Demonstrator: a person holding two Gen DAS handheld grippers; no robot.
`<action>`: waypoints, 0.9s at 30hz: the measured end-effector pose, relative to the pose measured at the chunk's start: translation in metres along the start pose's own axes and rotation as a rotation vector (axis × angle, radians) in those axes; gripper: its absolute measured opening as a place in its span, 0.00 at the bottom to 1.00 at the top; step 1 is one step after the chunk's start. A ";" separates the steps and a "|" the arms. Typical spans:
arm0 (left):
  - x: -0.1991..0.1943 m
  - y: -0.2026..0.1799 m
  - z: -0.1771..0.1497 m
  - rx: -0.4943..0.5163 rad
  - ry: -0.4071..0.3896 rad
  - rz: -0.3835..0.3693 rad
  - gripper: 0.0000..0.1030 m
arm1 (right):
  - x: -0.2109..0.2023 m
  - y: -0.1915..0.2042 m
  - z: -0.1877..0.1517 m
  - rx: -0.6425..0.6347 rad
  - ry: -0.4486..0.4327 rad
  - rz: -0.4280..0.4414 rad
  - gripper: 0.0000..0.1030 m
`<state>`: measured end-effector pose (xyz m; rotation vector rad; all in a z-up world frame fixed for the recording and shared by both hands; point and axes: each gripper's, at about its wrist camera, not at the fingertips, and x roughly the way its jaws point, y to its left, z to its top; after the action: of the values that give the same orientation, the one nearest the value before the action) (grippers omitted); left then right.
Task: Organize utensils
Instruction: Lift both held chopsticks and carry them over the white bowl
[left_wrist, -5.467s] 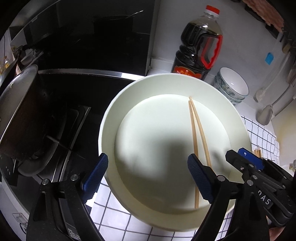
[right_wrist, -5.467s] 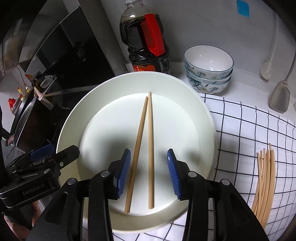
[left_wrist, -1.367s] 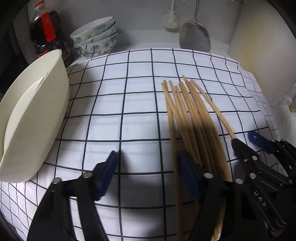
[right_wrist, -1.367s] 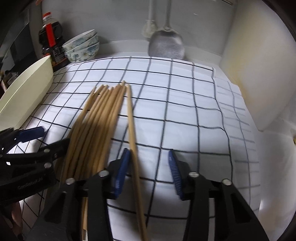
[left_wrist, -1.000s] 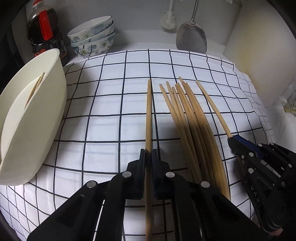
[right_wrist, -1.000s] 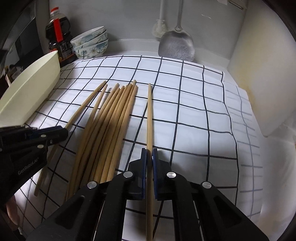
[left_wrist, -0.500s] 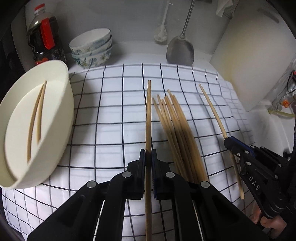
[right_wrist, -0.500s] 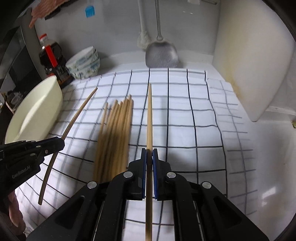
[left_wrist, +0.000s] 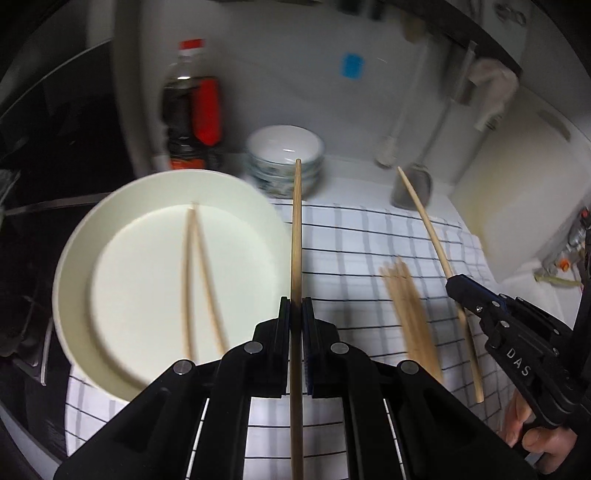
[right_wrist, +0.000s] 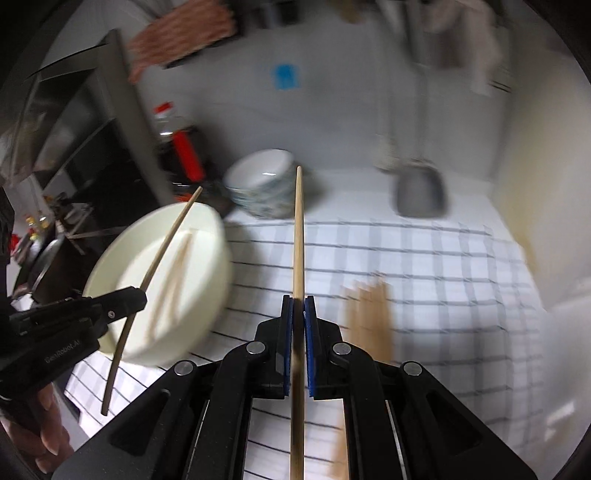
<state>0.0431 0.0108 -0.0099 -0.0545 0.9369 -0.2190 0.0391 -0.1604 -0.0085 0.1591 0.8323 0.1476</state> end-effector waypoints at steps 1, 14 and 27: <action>-0.002 0.012 0.002 -0.016 -0.003 0.014 0.07 | 0.006 0.015 0.005 -0.013 -0.001 0.022 0.06; 0.025 0.138 0.022 -0.122 0.025 0.110 0.07 | 0.098 0.137 0.035 -0.048 0.125 0.174 0.06; 0.071 0.155 0.022 -0.102 0.097 0.083 0.07 | 0.161 0.160 0.032 -0.019 0.259 0.134 0.06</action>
<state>0.1267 0.1458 -0.0745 -0.0993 1.0440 -0.0974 0.1589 0.0244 -0.0714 0.1804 1.0784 0.3063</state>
